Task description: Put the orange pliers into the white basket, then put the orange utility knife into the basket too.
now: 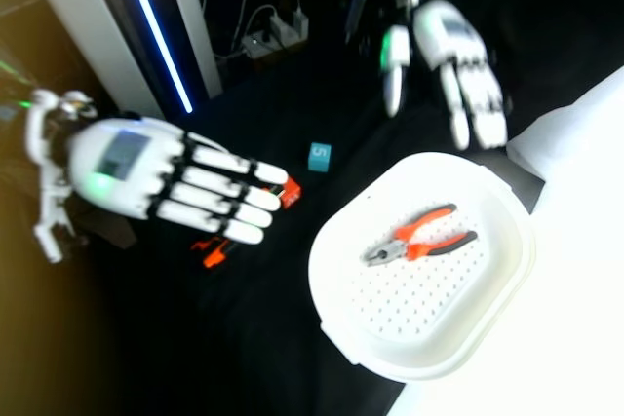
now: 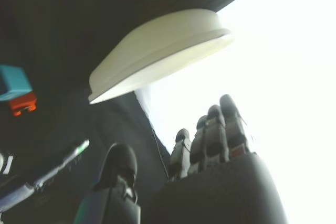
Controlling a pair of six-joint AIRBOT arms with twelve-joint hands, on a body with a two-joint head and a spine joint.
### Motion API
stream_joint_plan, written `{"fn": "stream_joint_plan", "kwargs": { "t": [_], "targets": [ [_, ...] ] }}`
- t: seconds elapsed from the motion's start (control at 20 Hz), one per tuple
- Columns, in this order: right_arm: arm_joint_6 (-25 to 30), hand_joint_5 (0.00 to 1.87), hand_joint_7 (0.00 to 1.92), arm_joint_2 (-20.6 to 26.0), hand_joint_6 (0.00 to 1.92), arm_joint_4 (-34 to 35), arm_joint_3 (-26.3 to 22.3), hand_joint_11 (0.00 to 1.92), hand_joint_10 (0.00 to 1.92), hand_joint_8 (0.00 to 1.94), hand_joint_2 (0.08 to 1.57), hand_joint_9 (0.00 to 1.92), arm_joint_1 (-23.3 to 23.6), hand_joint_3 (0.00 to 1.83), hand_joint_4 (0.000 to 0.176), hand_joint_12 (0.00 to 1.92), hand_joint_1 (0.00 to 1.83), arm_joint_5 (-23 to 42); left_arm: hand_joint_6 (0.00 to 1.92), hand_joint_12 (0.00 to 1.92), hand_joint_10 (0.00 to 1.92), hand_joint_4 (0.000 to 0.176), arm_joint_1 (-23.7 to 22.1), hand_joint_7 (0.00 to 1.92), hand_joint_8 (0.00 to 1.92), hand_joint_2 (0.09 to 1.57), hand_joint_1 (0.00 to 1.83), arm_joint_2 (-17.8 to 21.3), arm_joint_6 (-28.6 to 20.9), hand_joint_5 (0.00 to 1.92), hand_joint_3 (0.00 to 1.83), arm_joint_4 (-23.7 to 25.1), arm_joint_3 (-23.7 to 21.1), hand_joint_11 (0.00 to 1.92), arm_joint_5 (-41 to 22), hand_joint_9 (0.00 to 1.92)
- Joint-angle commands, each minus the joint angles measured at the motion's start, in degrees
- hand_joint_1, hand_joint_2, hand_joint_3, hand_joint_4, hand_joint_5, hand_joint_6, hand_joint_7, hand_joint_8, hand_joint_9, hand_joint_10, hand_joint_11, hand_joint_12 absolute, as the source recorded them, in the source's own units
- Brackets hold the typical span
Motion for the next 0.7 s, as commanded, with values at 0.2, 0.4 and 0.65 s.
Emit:
{"fn": "stream_joint_plan", "kwargs": {
  "t": [0.2,0.4,0.65],
  "targets": [
    [0.24,0.0,0.02,-2.2,0.0,0.83,2.53,0.0,0.0,0.01,1.27,0.05,0.36,0.0,0.0,0.22,0.57,1.31,0.11,1.48,0.85,0.0,10.1,0.46,0.03,1.5,0.5,1.81,-5.71,0.26,0.0,1.1,-4.31,0.0,-24.64,0.24],
    [0.22,0.16,0.28,-6.25,0.04,1.93,6.55,0.0,0.08,0.04,1.33,0.26,1.77,0.01,0.0,0.91,0.5,-3.61,0.16,1.39,0.77,0.016,12.37,0.47,0.02,1.49,0.63,1.83,-5.72,0.27,0.0,0.71,-5.57,0.0,-28.42,0.25],
    [0.14,0.8,1.01,-9.22,1.9,2.74,9.75,1.04,1.91,1.92,1.31,1.04,3.88,0.0,0.0,1.92,1.0,-5.77,0.26,1.32,0.89,0.027,14.3,0.49,0.02,1.46,0.66,2.15,-5.78,0.28,0.0,-0.55,-6.2,0.0,-31.12,0.21]
  ]
}}
